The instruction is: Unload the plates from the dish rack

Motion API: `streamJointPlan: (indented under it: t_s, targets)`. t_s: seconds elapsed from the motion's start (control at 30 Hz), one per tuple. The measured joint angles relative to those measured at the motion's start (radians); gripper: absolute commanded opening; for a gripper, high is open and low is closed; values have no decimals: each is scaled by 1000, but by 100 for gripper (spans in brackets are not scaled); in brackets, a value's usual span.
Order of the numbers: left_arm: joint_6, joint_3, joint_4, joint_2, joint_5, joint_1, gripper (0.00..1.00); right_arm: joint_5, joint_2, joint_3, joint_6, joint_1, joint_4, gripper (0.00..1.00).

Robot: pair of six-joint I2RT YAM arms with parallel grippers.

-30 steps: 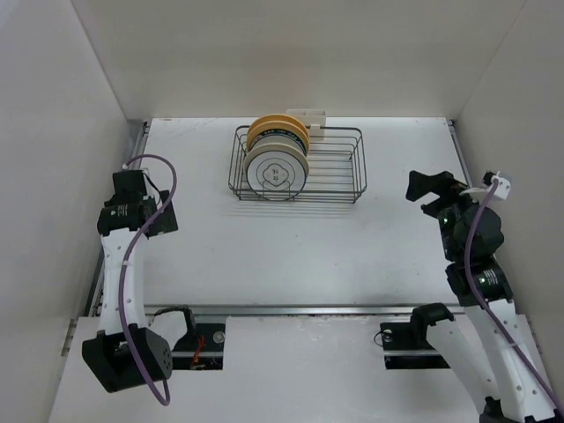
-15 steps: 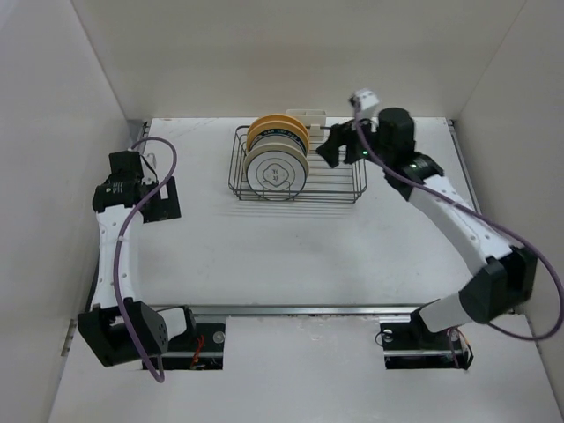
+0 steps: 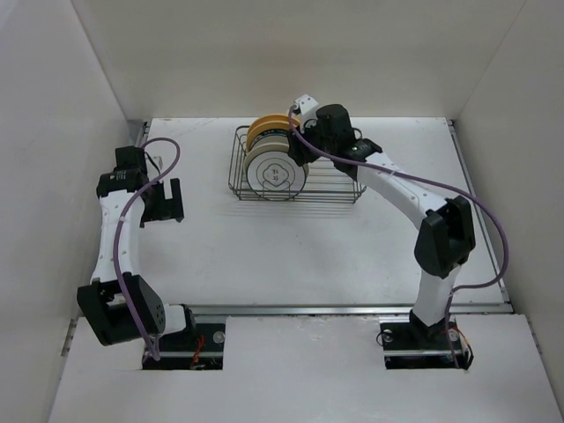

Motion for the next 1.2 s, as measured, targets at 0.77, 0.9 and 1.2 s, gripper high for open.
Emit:
streamJointPlan:
  t_s: [0.77,0.9,1.2]
  targets:
    - [0,26,-2,67,-40,0,100,14,156,122,-19,-1,-58,90]
    - [0,26,-2,67,-42,0,100,21,129,111,-20,-1,-66,93]
    - [0,26,-2,72,-53,0,100,-40,-55,51,-25,-1,-65,69]
